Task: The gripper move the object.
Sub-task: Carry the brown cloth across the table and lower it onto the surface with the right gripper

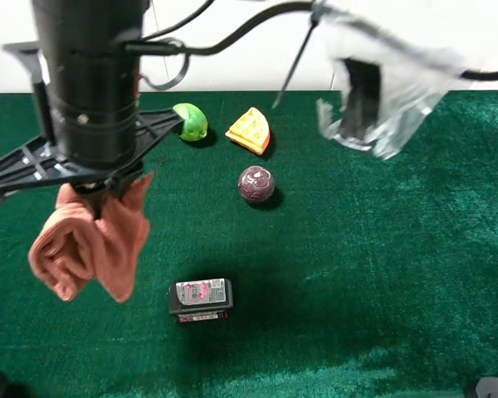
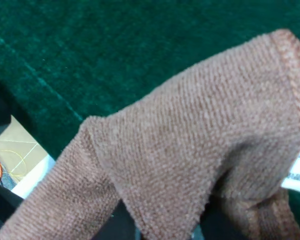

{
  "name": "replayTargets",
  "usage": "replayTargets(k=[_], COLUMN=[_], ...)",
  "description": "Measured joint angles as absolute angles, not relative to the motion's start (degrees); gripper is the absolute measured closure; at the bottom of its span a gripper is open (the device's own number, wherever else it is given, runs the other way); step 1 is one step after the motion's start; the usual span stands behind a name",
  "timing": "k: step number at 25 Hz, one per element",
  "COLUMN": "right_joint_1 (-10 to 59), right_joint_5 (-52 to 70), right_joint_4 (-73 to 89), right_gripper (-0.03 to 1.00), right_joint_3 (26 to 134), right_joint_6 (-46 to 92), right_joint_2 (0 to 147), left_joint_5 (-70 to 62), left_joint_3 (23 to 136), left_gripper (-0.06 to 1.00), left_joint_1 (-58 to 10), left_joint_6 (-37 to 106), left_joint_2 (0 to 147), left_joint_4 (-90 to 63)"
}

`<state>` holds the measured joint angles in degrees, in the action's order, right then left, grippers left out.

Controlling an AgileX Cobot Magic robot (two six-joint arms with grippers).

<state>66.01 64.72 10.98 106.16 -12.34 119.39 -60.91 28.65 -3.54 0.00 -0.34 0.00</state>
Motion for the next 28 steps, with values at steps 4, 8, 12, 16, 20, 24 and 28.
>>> replayTargets(k=[4,8,12,16,20,24,28], right_joint_1=[67.2,68.5,70.0,70.8,70.8,70.8,70.8], right_joint_5=[62.0,59.3,55.9,53.3,50.5,48.1,46.4], right_joint_4=[11.1,11.2,11.5,11.9,11.7,10.2,7.7], right_gripper=[0.89,0.89,0.89,0.89,0.89,0.89,0.89], right_joint_3=[107.1,107.3,107.6,107.7,107.7,107.7,107.7], right_joint_6=[-12.1,-11.9,-11.9,-11.9,-11.8,-11.6,-11.7], right_joint_2=[121.3,123.1,124.9,127.2,129.4,131.2,132.7], left_joint_5=[-60.9,-60.9,-60.9,-60.9,-60.9,-60.9,-60.9], left_joint_3=[28.6,28.6,28.6,28.6,28.6,28.6,28.6], left_gripper=[-0.05,-0.05,-0.05,-0.05,-0.05,-0.05,-0.05], left_joint_1=[-3.5,-3.5,-3.5,-3.5,-3.5,-3.5,-3.5], left_joint_6=[0.0,0.0,0.0,0.0,0.0,0.0,0.0], left_joint_2=[-0.3,-0.3,-0.3,-0.3,-0.3,-0.3,-0.3], left_joint_4=[0.0,0.0,0.0,0.0,0.0,0.0,0.0])
